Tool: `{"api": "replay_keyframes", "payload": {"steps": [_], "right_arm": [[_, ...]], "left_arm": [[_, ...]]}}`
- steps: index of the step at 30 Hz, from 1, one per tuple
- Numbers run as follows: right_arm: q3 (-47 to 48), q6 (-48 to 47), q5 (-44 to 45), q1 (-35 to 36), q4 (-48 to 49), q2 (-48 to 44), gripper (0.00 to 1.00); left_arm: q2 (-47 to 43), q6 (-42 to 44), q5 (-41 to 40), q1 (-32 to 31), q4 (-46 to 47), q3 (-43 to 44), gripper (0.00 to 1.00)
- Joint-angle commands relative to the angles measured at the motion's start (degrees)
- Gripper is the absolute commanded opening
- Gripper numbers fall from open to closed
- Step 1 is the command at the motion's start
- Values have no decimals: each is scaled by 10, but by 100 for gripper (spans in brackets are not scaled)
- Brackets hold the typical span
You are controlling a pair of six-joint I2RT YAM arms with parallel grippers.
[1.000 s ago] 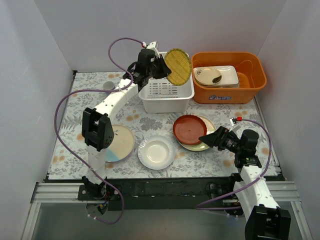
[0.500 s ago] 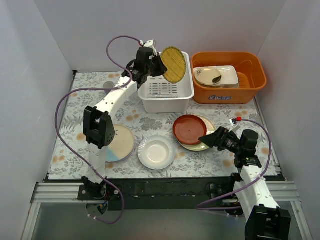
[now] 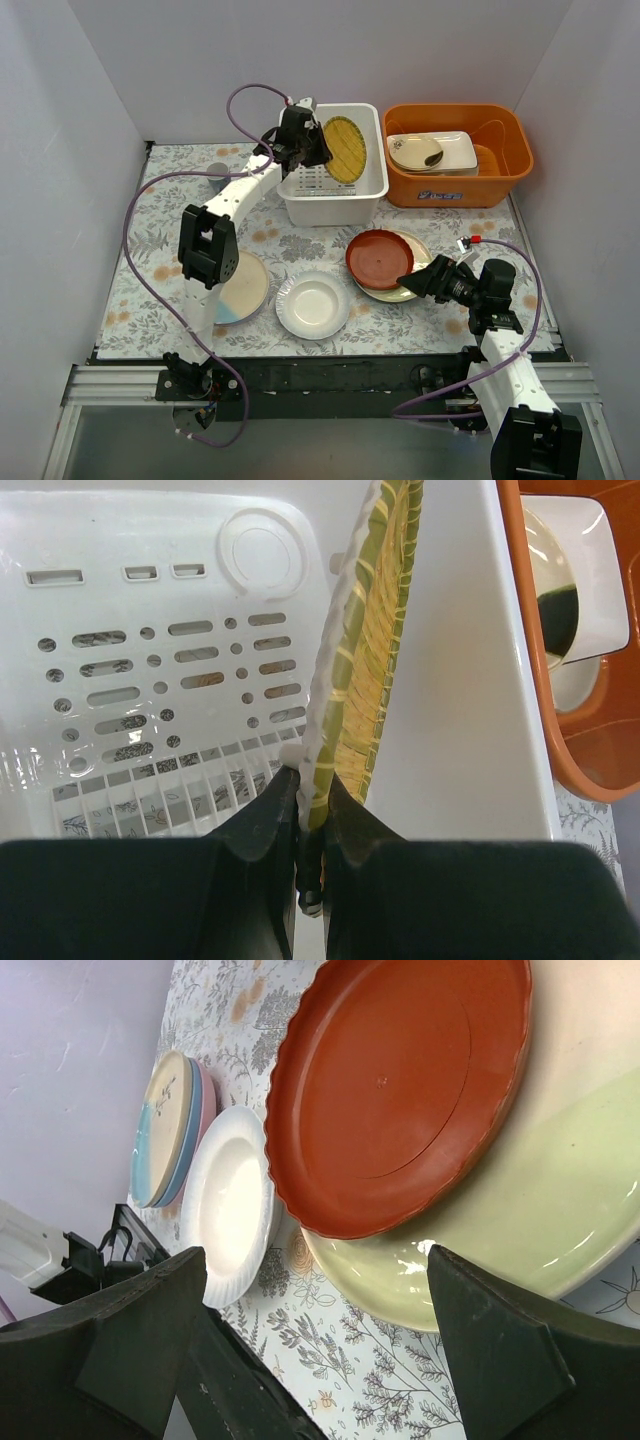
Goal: Place the plates into the plastic bin on the countertop
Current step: Place the plate in the plastic bin.
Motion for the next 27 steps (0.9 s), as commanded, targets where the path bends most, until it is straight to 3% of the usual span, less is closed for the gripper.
{"api": "replay_keyframes", "payload": {"steps": [1,27], "right_arm": [[5,-15,-7,1,7,4,98],[12,-24,-6,1,3,22,98]], "left_arm": [[-6,9,13,3,11,36,0],[39,31,60,4,-24,21,0]]}}
